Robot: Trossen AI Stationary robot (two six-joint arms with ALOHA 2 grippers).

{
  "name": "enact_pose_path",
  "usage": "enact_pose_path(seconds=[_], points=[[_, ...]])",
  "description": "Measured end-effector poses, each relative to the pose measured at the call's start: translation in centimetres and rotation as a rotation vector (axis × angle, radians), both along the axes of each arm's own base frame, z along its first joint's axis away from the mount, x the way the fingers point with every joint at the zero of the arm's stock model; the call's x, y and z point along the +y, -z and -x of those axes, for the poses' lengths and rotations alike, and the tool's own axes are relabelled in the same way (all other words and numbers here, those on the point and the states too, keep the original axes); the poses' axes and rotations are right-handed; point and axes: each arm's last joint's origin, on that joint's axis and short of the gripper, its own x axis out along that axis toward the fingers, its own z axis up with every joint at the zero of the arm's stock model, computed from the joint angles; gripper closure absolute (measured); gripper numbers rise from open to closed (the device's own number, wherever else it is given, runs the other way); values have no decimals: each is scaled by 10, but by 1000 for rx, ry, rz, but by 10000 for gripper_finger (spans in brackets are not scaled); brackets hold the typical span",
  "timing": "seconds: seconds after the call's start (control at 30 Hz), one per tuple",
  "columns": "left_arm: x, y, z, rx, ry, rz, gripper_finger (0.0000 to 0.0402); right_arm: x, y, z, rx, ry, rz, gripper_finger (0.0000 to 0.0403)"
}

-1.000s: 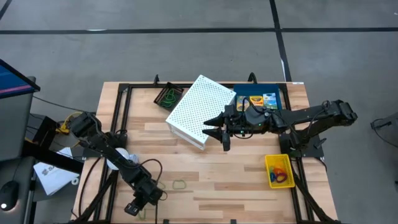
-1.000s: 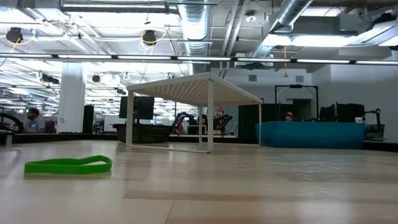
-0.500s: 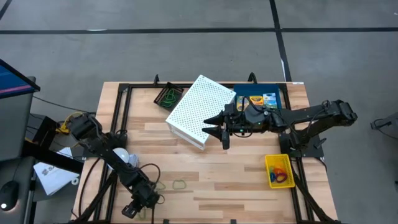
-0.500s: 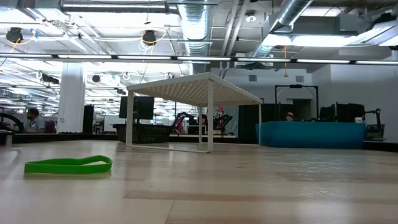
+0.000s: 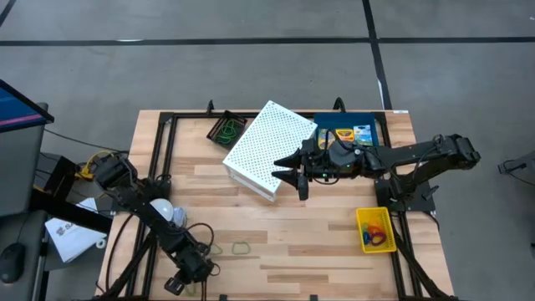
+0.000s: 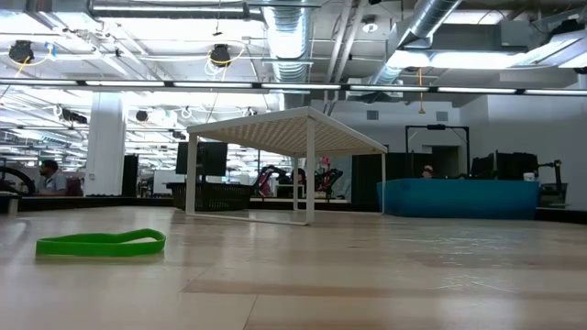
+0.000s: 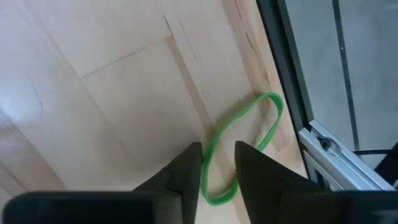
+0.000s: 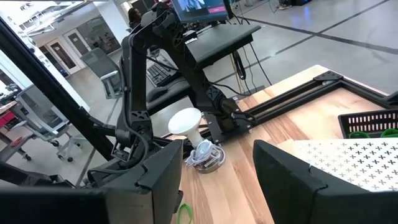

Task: Pick & Place Office Desk Supplies
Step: Put the green rubber band into the black bin

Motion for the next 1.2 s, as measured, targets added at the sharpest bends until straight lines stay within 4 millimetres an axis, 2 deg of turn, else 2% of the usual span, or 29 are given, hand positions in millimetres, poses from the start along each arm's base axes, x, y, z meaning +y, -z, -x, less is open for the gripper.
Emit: enact_pose_path(seconds=[0.33, 0.5, 0.63, 0.9, 1.2], points=[[-11, 2, 13, -92, 18, -68, 347, 0, 0, 0, 4, 0, 0, 210], [-10, 8, 23, -102, -19, -72, 363, 0, 1, 0, 11, 2, -9, 210], [-8, 7, 25, -107, -21, -76, 393, -1, 2, 0, 17, 7, -22, 210], [3, -12, 23, -169, -50, -77, 400, -1, 2, 0, 15, 10, -22, 210], [15, -44, 26, -219, 47, 0, 401, -1, 1, 0, 13, 10, -22, 210]])
